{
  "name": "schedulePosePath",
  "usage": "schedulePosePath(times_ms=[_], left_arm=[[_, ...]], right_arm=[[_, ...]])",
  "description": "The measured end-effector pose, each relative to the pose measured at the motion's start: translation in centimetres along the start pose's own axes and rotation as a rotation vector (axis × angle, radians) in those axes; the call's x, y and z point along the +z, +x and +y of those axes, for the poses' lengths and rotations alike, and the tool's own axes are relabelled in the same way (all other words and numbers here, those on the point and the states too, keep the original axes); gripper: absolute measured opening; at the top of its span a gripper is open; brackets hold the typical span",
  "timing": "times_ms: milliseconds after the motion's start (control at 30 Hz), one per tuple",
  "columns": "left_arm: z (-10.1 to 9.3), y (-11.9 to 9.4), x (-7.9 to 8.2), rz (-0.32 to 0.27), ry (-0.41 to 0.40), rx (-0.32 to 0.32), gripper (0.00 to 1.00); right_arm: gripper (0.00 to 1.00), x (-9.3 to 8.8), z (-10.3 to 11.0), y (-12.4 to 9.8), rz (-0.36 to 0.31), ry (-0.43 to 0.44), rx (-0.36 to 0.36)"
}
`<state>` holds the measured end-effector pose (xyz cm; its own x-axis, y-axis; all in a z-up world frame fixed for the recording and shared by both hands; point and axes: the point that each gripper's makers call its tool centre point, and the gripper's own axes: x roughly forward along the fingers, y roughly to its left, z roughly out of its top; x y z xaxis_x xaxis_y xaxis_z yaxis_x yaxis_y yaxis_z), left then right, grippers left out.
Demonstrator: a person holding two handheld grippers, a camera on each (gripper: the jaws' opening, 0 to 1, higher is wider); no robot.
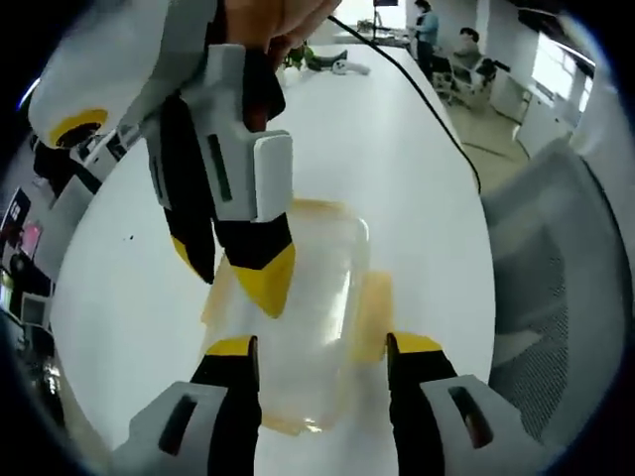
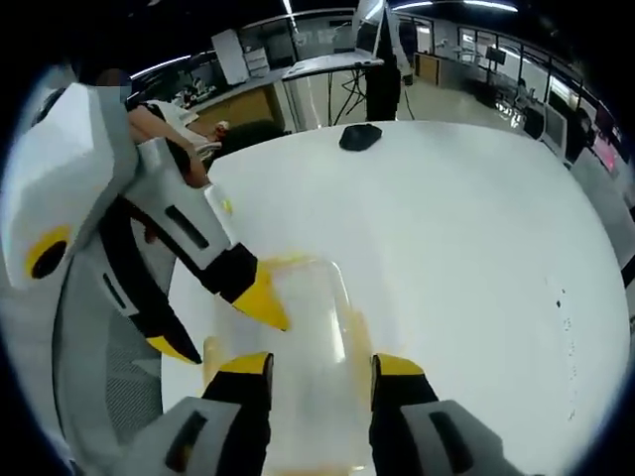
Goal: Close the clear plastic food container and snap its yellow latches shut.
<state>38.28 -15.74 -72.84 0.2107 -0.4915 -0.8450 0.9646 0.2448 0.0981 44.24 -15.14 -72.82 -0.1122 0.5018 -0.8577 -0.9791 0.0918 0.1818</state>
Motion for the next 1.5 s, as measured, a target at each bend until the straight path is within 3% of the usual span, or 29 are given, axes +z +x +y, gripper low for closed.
schedulePosePath(times_ms=[267,400,833,1033,1067,1100,1133,1233,1500], left_arm=[[0.0,0.3,-0.1,-0.018,0.029,0.063,0.50],[0.7,0.3,-0.1,-0.017,0.025,0.107,0.44],[1.0,0.5,-0.1,0.001,0.005,0.124,0.41],[1.1,0.6,-0.2,0.004,-0.023,0.135,0.38],[1.1,0.8,-0.4,0.010,-0.031,0.131,0.38],[-0.6,1.6,0.4,-0.039,-0.018,0.031,0.37],[1.0,1.0,-0.3,-0.002,-0.033,0.123,0.37],[1.3,0.9,-0.6,-0.008,-0.041,0.119,0.37],[1.6,0.9,-0.5,-0.016,-0.019,0.116,0.37]], right_arm=[[0.38,-0.4,-0.1,0.3,0.026,-0.006,0.018],[0.38,-0.4,-0.1,0.4,0.029,-0.011,0.033],[0.33,-0.4,-0.5,0.6,0.045,-0.018,0.081],[0.28,-0.4,-0.6,0.8,0.083,0.006,0.105],[0.28,-0.5,-0.3,0.8,0.096,0.007,0.126],[0.27,-0.1,-0.6,0.9,0.088,-0.048,0.119],[0.27,-0.4,-0.5,0.9,0.107,-0.003,0.127],[0.27,-0.5,-0.5,0.9,0.138,0.008,0.136],[0.28,-0.7,-0.5,0.8,0.120,0.016,0.145]])
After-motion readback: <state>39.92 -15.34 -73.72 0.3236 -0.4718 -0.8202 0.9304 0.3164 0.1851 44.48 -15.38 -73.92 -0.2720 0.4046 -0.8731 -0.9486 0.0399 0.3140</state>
